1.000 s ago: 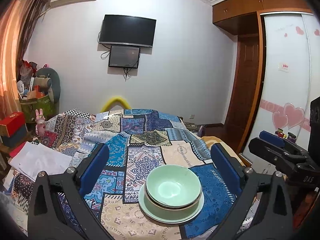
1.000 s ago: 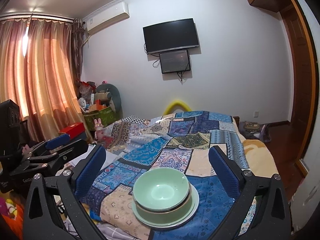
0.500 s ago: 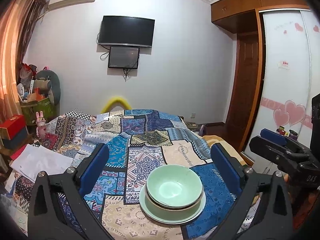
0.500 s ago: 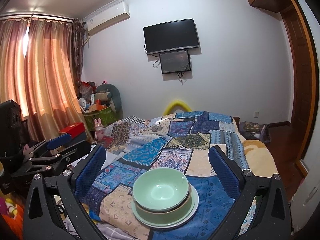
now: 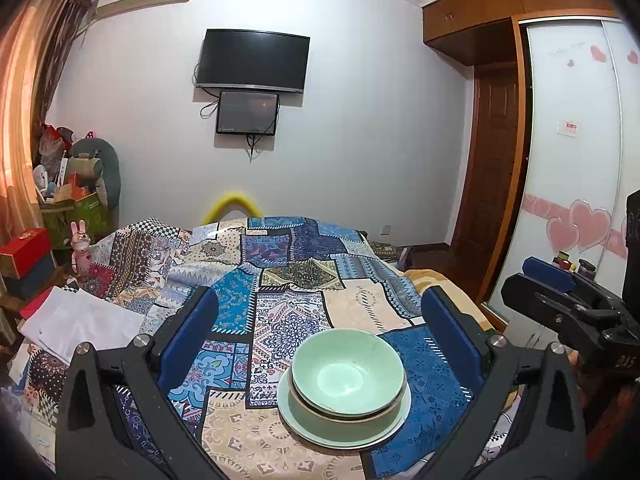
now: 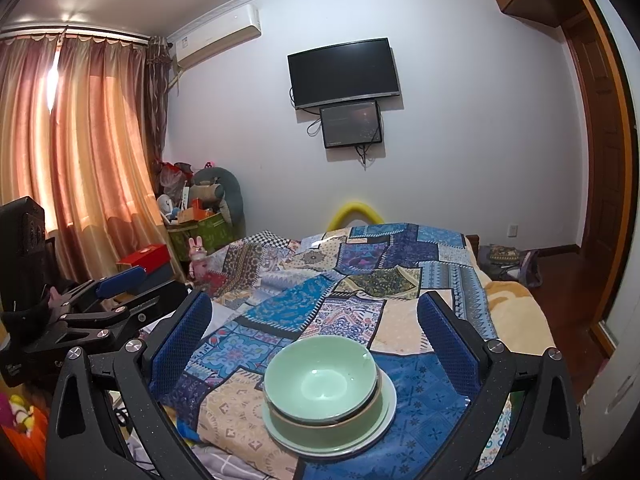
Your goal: Organize plates and bowls
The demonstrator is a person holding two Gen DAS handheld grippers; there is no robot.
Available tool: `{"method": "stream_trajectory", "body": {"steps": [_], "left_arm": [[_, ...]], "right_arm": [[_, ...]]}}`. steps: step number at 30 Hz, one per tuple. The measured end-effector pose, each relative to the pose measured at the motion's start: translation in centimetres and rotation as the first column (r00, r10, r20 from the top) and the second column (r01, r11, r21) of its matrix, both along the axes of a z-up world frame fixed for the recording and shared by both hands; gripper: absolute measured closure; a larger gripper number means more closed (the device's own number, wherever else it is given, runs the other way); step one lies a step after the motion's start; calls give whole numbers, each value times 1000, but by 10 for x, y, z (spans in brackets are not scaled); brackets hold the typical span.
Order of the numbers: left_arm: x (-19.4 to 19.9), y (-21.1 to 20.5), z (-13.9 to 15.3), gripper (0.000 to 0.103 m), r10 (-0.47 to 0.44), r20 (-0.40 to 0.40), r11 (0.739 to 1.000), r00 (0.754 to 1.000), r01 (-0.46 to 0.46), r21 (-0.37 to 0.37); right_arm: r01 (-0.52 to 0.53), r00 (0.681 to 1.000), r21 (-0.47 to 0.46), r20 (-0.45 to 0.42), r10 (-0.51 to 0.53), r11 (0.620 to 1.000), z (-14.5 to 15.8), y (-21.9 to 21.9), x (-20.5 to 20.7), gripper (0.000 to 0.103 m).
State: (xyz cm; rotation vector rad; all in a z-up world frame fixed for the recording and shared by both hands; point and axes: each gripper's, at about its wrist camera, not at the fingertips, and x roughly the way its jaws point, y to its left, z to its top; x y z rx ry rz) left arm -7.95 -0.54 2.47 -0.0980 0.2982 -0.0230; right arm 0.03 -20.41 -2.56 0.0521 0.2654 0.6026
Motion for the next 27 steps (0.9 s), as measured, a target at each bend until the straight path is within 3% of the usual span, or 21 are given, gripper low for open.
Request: {"method": "stream_trajectory", "body": {"steps": [13, 27], "left_arm": [[1, -2, 0, 0, -34, -6, 999, 999, 34, 12], [4, 4, -1, 0, 7, -10, 1000, 1000, -7, -14]], "right_arm": [[0, 1000, -1, -3, 0, 1000, 1, -2, -1, 1], [-2, 1000, -24, -9, 2, 1000, -1, 0, 2, 1]]}}
